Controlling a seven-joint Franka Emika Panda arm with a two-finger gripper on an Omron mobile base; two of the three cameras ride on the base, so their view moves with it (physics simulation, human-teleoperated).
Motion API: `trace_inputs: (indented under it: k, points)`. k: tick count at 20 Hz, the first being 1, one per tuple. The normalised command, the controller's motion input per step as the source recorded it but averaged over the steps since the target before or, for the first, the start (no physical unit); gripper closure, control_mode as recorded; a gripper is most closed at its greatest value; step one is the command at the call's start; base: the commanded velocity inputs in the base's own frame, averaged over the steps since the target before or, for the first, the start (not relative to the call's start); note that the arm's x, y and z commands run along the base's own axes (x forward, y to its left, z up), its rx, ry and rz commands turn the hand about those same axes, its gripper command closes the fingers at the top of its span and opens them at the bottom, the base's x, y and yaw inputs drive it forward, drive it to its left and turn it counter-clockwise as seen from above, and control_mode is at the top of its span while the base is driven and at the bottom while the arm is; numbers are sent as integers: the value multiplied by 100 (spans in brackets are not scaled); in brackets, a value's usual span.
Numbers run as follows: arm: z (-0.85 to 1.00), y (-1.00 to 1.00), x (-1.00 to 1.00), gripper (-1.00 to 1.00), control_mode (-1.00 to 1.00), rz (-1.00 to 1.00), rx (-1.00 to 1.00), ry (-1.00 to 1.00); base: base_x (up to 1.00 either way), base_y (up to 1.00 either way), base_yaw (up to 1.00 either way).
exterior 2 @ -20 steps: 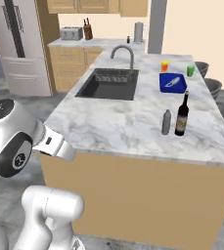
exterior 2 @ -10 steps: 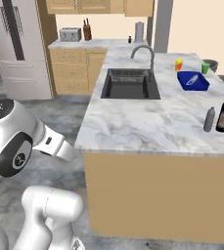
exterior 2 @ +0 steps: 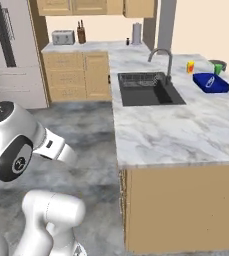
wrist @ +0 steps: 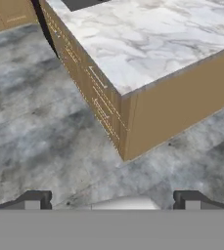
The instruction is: Place the drinks on the dining counter in a tight cluster.
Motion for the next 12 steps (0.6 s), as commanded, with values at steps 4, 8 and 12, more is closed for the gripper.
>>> trace_inputs:
  k: [4,8,12]
  points:
    - [0,0,0,-100,100,0,0,0,74,100,-11]
    - [0,0,0,-100,100,0,0,0,86,100,7]
    - [0,0,0,-100,100,0,0,0,95,100,8]
